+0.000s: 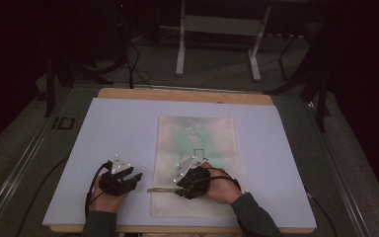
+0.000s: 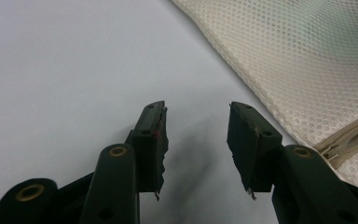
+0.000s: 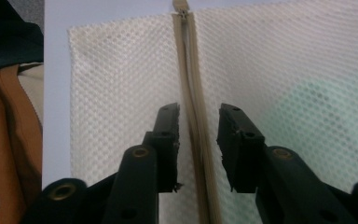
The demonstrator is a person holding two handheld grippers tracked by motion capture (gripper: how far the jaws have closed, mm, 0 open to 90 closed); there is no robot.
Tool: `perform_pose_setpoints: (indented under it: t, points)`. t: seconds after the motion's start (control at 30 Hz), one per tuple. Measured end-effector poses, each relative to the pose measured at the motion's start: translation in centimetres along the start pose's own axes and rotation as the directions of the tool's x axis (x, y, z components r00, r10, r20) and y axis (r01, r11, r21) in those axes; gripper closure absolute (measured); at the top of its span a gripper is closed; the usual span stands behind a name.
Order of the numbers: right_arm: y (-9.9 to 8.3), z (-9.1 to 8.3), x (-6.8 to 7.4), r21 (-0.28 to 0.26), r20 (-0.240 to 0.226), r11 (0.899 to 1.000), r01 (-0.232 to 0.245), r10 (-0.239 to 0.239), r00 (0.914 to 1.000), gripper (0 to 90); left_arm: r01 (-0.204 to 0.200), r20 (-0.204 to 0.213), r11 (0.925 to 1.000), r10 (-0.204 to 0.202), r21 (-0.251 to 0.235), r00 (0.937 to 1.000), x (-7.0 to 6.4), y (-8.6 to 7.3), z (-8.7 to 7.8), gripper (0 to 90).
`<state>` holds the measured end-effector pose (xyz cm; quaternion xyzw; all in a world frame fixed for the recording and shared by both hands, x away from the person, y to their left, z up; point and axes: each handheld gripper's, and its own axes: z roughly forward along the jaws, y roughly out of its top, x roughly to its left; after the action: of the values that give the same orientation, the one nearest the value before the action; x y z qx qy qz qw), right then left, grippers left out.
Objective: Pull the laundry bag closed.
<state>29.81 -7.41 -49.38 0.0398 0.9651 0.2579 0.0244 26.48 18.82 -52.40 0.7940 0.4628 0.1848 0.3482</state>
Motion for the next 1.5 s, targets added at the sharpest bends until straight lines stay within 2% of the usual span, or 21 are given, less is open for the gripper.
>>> perform_pose_setpoints:
  t: [0.1,0.43,0.77,1.17,1.5]
  points:
    - [0.6,0.5,0.1,0.004,-0.015,1.0,0.016,-0.016,0.9998,73.8,0.002,-0.001,1.0,-0.002,-0.001,1.0,0.1,0.0,0.0,56.5]
    - [2.3,2.0,0.3,-0.015,-0.021,0.999,0.032,-0.033,0.9992,74.1,0.0,-0.003,1.0,0.0,0.0,1.0,0.1,0.0,-0.1,56.4]
    - [3.7,2.7,0.4,-0.029,-0.026,0.999,0.039,-0.04,0.9989,77.5,-0.001,-0.001,1.0,0.001,0.002,1.0,0.0,0.0,-0.1,56.3]
    - [5.6,4.0,0.4,-0.023,-0.034,0.998,0.062,-0.062,0.9975,75.1,0.016,-0.008,0.9998,-0.016,-0.008,0.9998,0.4,-0.1,-0.3,55.9]
    - [7.2,5.6,0.4,-0.006,-0.051,0.999,0.05,-0.05,0.9975,74.4,0.025,-0.009,0.9996,-0.025,-0.012,0.9996,0.6,-0.2,-0.4,55.8]
